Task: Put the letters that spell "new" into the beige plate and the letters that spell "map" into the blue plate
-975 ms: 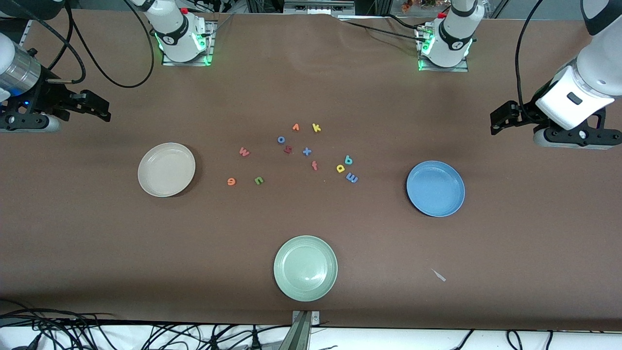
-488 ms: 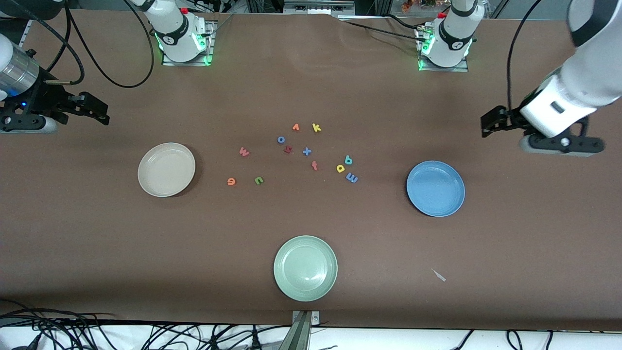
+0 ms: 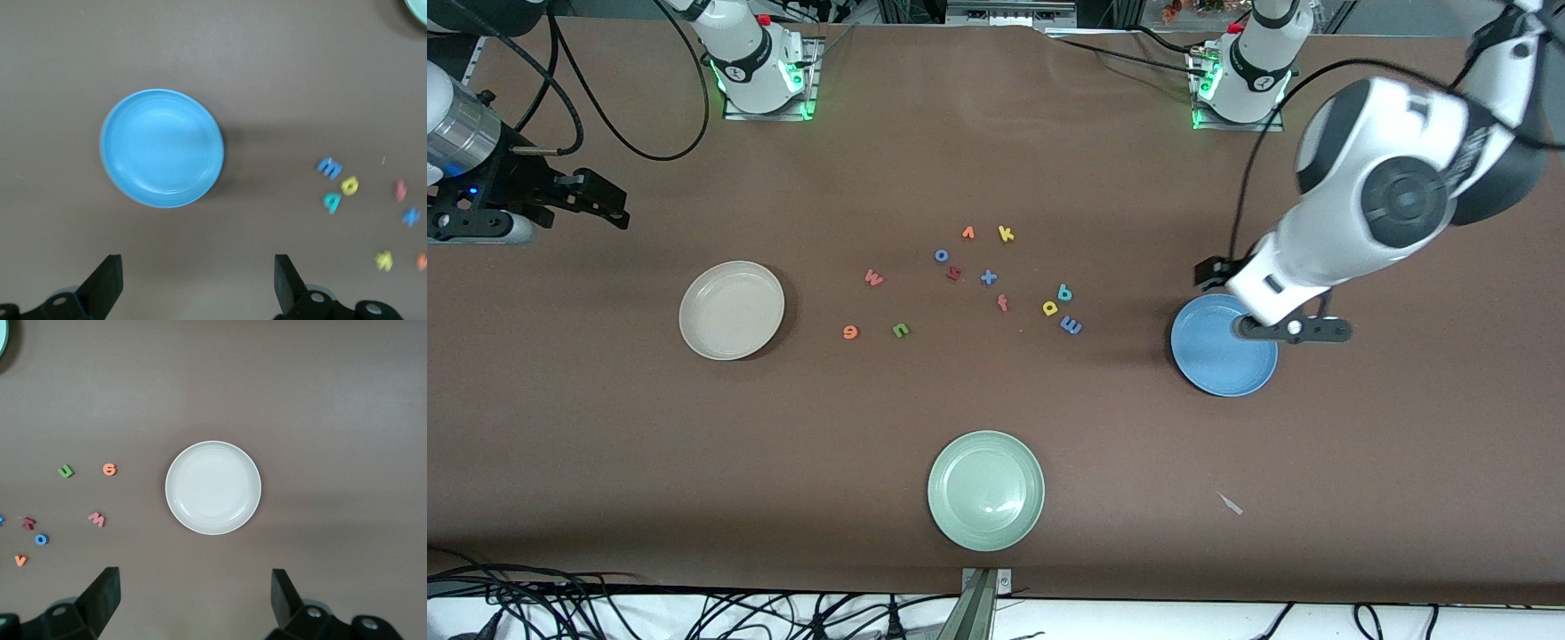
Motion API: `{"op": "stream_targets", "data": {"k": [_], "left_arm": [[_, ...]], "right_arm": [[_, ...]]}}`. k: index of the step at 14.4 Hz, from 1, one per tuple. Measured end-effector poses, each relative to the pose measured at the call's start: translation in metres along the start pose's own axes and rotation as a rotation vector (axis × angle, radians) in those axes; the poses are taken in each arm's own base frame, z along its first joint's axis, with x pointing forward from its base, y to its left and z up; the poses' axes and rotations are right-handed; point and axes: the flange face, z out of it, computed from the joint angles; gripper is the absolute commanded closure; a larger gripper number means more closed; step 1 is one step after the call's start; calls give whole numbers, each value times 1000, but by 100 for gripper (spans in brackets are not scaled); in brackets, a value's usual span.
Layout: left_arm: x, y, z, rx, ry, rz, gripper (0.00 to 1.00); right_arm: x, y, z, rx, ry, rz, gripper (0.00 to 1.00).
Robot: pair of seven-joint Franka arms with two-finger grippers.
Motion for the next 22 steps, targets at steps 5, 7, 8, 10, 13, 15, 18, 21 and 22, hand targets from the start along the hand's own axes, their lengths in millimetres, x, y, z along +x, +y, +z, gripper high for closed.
{"op": "stream_targets", "data": {"k": [5, 7, 8, 10, 13, 15, 18, 21, 22], "left_arm": [[3, 97, 72, -14, 30, -307, 0], [-2, 136, 108, -18, 32, -423, 0], [-5, 153, 127, -15, 28, -472, 0], [-9, 179, 167, -14, 23, -571, 0], [-8, 195, 210, -17, 19, -671, 0], [-1, 193, 226, -31, 10, -703, 2], [6, 189, 237, -51, 5, -733, 8], [7, 186, 252, -47, 1, -739, 12], [6, 185, 256, -44, -1, -740, 18]], "right_arm": [[23, -51, 52, 0, -62, -90, 0], [32, -74, 78, 0, -95, -128, 0], [35, -86, 91, 0, -106, -147, 0], [43, -114, 117, 3, -107, -190, 0], [47, -157, 174, 11, -85, -250, 0], [36, -179, 224, 18, -52, -279, 0], [3, -207, 292, 23, -31, -335, 0], [-18, -229, 321, 14, -61, -368, 0], [-23, -233, 326, 13, -64, -377, 0]]}}
